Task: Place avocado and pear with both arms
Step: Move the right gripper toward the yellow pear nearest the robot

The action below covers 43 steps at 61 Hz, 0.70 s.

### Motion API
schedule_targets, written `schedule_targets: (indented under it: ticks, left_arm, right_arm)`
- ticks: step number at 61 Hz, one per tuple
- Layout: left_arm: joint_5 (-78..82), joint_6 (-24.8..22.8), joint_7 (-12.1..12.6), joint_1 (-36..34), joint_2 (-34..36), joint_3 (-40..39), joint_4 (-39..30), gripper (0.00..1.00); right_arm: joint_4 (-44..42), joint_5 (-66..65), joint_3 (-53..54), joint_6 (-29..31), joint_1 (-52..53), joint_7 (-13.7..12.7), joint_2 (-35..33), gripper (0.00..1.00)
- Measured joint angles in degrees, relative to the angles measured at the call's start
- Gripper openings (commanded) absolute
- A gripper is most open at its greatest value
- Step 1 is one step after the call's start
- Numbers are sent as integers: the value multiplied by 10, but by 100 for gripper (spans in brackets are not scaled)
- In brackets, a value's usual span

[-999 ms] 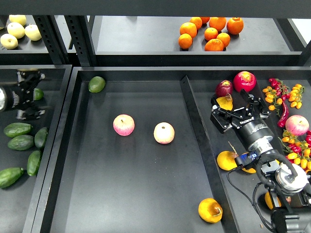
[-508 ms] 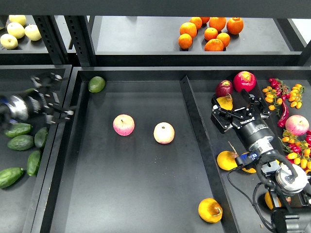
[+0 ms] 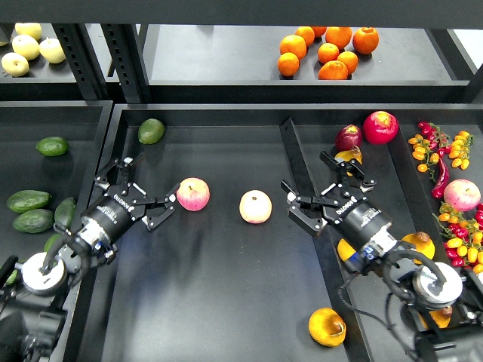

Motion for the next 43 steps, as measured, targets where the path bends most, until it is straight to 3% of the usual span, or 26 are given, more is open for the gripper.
schedule_targets:
  ticks: [18,27,43]
  left_arm:
    - [-29,0,0,51,0,-3,-21,98]
    - [-29,0,0,77,0,-3,-43,98]
    - [-25,0,0,82,0,3,-48,98]
  right_arm:
    - [0,2,-80,59,17,0,-152,100]
    - [0,-25,-158,141,54,0,-255,100]
    - [-18,-120,-286,167,146,0,-371,100]
